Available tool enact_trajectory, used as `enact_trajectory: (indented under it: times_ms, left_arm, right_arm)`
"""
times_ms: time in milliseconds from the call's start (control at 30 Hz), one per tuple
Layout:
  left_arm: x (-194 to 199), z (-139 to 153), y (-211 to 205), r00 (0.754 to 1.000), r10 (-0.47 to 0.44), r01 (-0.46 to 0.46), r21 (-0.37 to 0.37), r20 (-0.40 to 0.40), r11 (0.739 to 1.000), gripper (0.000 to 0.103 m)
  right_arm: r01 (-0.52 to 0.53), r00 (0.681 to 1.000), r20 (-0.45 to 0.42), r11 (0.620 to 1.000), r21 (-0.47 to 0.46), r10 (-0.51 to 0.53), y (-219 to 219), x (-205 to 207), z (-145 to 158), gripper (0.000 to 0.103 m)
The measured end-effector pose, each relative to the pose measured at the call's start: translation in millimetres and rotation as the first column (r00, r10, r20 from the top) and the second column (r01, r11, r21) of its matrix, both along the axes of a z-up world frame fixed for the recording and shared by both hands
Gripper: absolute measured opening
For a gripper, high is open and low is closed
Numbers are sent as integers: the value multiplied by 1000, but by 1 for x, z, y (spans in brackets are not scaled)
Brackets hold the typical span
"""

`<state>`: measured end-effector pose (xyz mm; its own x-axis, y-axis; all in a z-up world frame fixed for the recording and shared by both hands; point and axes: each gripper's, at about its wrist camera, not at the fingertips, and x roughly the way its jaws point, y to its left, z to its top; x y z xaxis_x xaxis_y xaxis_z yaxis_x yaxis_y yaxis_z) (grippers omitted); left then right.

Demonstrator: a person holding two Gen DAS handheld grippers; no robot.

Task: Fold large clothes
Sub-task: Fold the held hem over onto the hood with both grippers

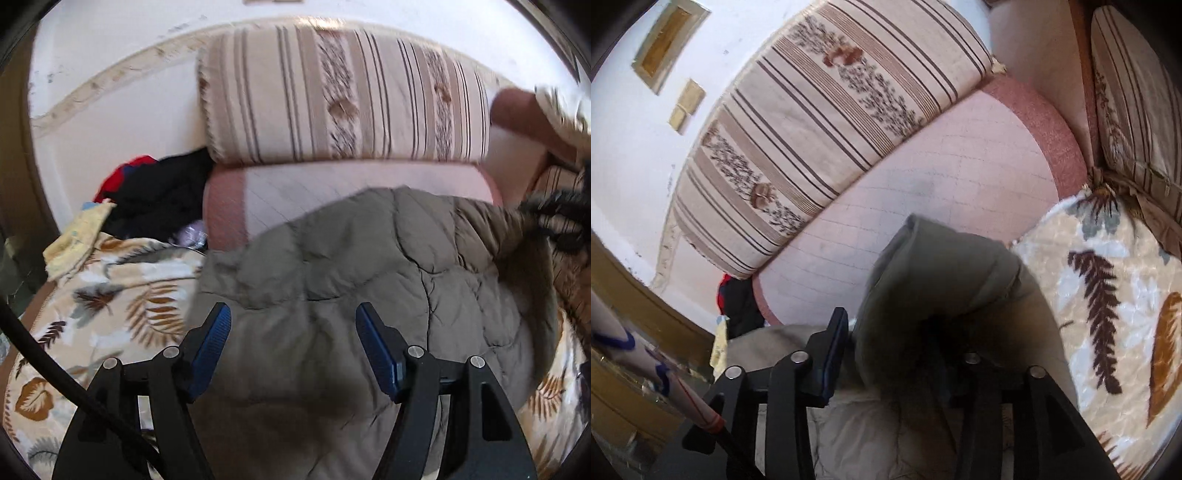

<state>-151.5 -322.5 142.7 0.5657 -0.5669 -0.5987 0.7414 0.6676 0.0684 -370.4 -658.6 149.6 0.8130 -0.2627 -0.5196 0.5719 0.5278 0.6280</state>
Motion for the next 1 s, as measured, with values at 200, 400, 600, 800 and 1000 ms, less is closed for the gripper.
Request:
enact_trajectory:
  times_ms: [200, 400, 600, 800, 1000]
  left_arm:
    - [16, -39, -39, 999, 6, -3, 65, -32, 998, 69]
    - [48, -70, -64, 995, 47, -37, 117, -89, 992, 70]
    - [68, -105, -79, 992, 62, -46, 134, -113, 990, 76]
    - [74, -113, -89, 989, 106, -88, 164, -104, 983, 82]
    - [50, -85, -36, 978, 109, -94, 94, -178, 991, 82]
  right_arm:
    - [-112, 992, -70, 988, -107, 105, 26, 0, -6, 51]
    - [-276, 928, -313, 938, -209, 203, 62, 32, -67, 50]
    - [-313, 890, -413, 919, -239, 195, 54, 55, -112, 54]
    - [-261, 910, -369, 952, -159, 187, 31, 59, -139, 54]
    - [-226, 934, -312, 963, -146, 172, 52, 12, -109, 53]
